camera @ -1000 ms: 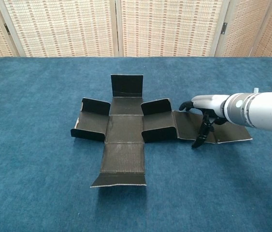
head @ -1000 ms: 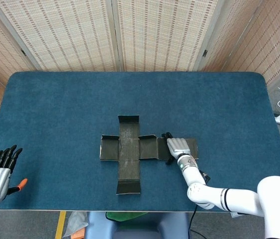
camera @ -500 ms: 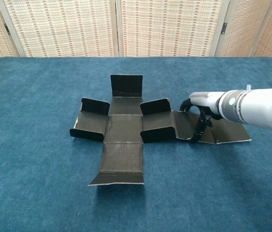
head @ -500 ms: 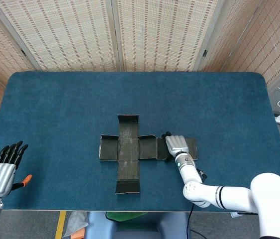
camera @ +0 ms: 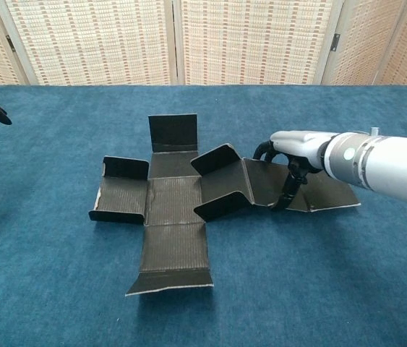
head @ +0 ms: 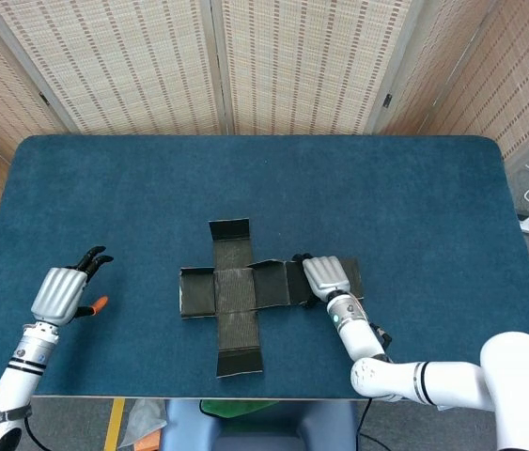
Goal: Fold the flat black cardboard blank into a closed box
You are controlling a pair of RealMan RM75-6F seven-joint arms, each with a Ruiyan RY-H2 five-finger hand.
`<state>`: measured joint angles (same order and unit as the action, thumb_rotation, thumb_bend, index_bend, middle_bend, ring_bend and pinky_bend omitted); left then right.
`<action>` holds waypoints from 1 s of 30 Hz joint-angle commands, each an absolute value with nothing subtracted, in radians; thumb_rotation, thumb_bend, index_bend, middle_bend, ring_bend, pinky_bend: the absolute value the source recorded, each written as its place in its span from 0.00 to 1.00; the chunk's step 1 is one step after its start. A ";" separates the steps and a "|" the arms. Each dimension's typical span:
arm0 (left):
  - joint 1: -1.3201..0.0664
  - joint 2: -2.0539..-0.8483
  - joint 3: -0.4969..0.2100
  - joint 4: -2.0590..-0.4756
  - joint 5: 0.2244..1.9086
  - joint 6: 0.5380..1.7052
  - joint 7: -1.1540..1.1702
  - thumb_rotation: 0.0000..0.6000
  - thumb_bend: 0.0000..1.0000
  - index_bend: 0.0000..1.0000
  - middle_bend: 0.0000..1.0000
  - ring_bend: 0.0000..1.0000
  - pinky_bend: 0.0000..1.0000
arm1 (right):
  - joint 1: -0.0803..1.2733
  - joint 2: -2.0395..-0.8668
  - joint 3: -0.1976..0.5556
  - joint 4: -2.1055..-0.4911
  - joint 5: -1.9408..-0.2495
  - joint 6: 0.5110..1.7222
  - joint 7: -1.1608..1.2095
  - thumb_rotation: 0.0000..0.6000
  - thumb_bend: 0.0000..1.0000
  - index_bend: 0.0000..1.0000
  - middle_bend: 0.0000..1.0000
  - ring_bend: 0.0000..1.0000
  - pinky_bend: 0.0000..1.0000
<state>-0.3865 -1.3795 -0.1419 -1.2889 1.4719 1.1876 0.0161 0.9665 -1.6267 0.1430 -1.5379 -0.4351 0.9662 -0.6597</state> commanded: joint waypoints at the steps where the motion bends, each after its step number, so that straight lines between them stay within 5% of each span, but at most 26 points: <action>1: -0.486 -1.479 -0.174 -1.197 1.422 1.067 0.084 1.00 0.23 0.15 0.18 0.55 0.67 | 0.961 -1.657 0.129 -1.529 -0.496 1.016 -0.671 1.00 0.20 0.54 0.45 0.75 1.00; 4: -0.521 -1.528 -0.180 -1.155 1.398 1.032 0.129 1.00 0.21 0.02 0.06 0.47 0.64 | 0.960 -1.670 0.128 -1.520 -0.503 1.027 -0.680 1.00 0.20 0.54 0.45 0.75 1.00; 7: -0.553 -1.567 -0.179 -1.121 1.377 0.996 0.170 1.00 0.19 0.00 0.00 0.42 0.60 | 0.961 -1.682 0.128 -1.508 -0.513 1.038 -0.695 1.00 0.20 0.54 0.45 0.75 1.00; 17: -0.614 -1.695 -0.169 -0.987 1.369 0.992 0.243 1.00 0.19 0.00 0.00 0.39 0.58 | 0.961 -1.700 0.143 -1.504 -0.521 1.049 -0.727 1.00 0.20 0.54 0.45 0.75 1.00; 30: -0.645 -1.678 -0.173 -1.118 1.382 0.959 -0.035 1.00 0.19 0.00 0.00 0.38 0.59 | 0.965 -1.716 0.159 -1.488 -0.540 1.033 -0.741 1.00 0.20 0.54 0.45 0.75 1.00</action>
<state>-0.6329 -1.6871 -0.1680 -1.0863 1.3766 0.9679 0.0108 0.9622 -1.7156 0.1586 -1.4883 -0.5372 1.0348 -0.7375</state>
